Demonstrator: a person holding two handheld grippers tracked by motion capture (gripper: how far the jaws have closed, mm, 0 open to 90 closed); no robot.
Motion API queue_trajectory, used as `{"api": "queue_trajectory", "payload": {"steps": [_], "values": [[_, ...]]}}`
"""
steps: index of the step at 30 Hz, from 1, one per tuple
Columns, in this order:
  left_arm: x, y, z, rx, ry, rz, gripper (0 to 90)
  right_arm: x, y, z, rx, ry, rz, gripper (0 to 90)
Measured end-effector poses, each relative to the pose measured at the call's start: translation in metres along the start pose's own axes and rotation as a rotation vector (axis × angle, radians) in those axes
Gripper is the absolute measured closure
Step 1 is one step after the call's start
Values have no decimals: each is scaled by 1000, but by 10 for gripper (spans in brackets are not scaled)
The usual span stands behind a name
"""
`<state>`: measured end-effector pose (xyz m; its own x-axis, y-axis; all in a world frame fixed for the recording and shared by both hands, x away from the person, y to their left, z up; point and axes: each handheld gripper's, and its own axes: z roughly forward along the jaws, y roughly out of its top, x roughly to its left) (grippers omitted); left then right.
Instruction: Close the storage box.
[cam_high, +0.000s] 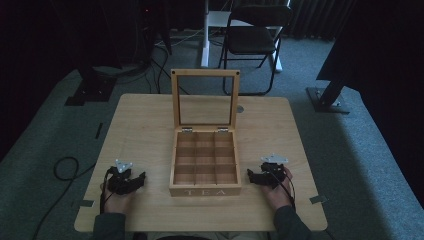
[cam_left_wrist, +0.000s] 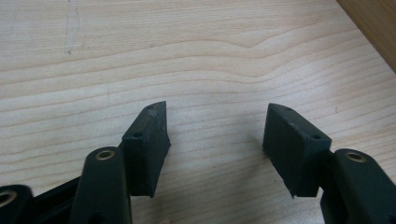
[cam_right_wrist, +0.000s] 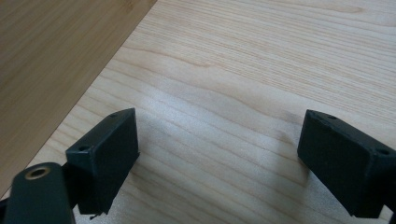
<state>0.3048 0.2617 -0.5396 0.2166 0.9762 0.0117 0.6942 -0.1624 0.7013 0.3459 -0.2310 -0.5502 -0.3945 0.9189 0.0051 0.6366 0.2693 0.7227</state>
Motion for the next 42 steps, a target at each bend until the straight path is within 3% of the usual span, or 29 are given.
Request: {"api": "queue_trajectory", "payload": {"steps": [28, 30, 32, 35, 42], "values": [[-1, -3, 1, -25, -3, 2, 358, 1, 3, -1, 18, 21, -20, 175], [-2, -4, 1, -25, -2, 0, 358, 1, 4, -1, 25, 20, -18, 230], [-2, -4, 1, -26, -2, -1, 358, 0, 7, -6, 45, 17, -8, 377], [-2, -4, 1, -26, 1, -2, 357, -4, 10, -10, 41, 93, 62, 428], [-2, -3, 1, -24, 3, -3, 354, -3, 33, -27, -18, 106, 37, 476]]}}
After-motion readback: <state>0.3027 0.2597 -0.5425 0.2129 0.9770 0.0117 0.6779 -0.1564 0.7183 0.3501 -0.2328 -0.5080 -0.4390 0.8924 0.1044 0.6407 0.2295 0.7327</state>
